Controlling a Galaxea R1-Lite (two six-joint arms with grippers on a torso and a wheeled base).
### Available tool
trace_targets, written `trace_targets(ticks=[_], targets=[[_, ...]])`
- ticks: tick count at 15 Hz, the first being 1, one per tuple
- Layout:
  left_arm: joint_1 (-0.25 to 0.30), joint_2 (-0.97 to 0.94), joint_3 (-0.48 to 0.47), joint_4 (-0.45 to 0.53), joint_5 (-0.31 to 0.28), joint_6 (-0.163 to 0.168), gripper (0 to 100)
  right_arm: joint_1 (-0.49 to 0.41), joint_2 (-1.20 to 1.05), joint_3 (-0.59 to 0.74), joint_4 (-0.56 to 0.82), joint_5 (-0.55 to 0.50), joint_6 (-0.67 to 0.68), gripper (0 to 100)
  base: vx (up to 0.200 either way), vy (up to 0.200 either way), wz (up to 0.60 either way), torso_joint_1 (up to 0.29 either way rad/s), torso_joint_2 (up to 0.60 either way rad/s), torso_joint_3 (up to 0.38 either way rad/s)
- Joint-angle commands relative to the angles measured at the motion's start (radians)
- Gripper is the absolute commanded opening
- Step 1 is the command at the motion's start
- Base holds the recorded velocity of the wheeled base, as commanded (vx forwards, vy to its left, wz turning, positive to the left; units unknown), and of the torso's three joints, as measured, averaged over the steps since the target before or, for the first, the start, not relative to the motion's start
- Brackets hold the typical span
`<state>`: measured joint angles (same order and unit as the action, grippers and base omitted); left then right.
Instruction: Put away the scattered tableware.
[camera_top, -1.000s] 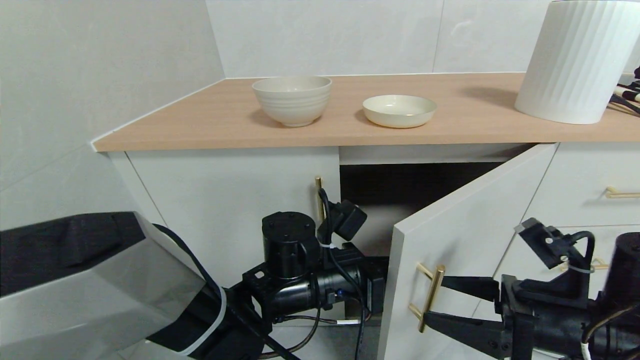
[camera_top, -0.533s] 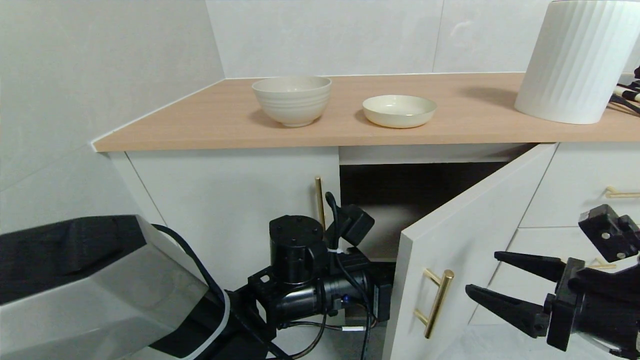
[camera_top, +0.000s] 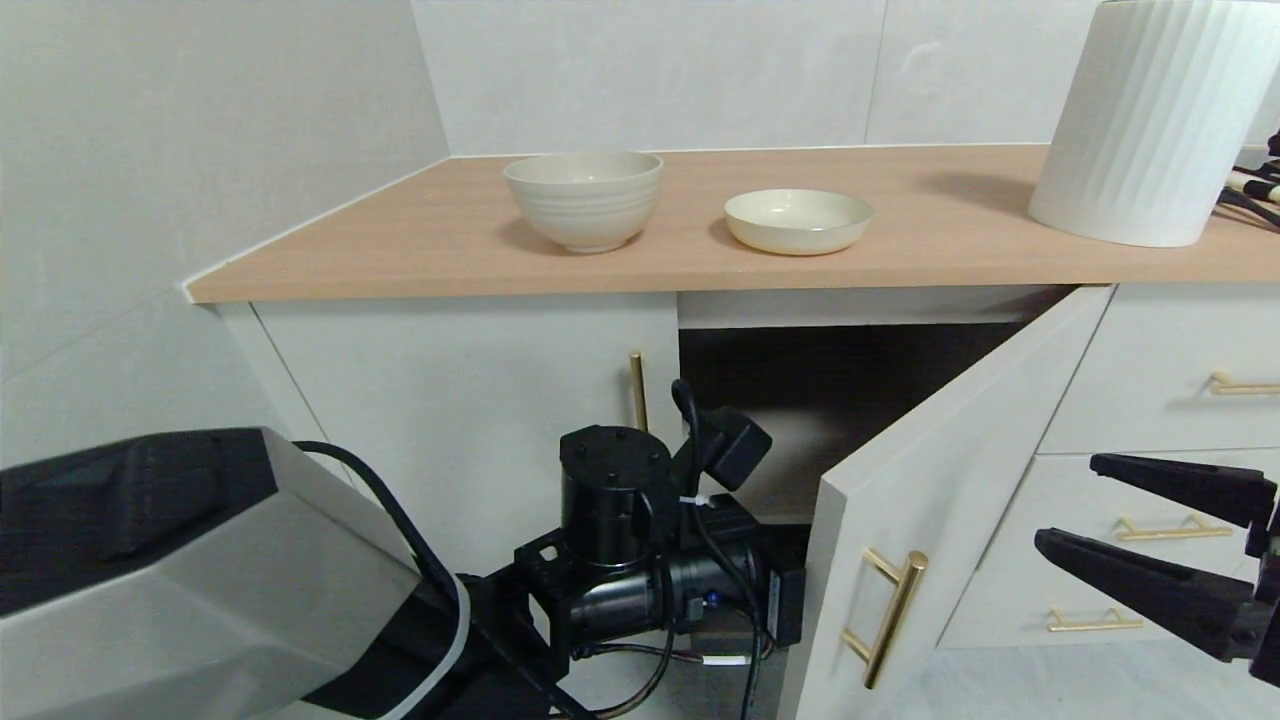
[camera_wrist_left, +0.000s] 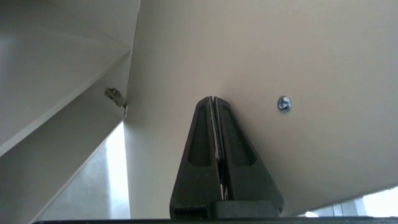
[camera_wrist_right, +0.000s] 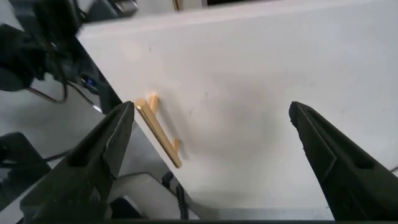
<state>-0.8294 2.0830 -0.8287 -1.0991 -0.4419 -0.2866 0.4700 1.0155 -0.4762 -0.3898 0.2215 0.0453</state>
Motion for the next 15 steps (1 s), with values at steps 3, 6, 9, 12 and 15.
trace_targets(ticks=[3,6,9,12,15], targets=[[-0.004,-0.001,-0.055,0.058,0.002,0.0,0,-0.001,-0.035,-0.004,0.0,-0.001,0.001,100,-0.2,0.0,0.0,0.002,0.0,0.006],[-0.005,0.016,-0.136,0.153,0.003,-0.002,0,-0.002,-0.051,-0.005,0.0,-0.005,0.001,100,0.0,0.0,0.0,0.0,0.0,0.0],[-0.005,0.042,-0.205,0.219,0.035,0.0,0,-0.007,-0.072,-0.032,0.0,-0.008,0.002,100,0.0,0.0,0.0,0.0,0.0,0.0],[-0.019,0.04,-0.228,0.246,0.061,0.0,0,-0.005,-0.069,-0.078,0.0,-0.01,0.004,100,0.0,0.0,0.0,0.0,0.0,0.0],[-0.143,0.04,-0.268,0.249,0.123,0.0,0,-0.005,-0.072,-0.13,0.0,-0.01,0.024,100,0.0,0.0,0.0,0.0,0.0,0.0]])
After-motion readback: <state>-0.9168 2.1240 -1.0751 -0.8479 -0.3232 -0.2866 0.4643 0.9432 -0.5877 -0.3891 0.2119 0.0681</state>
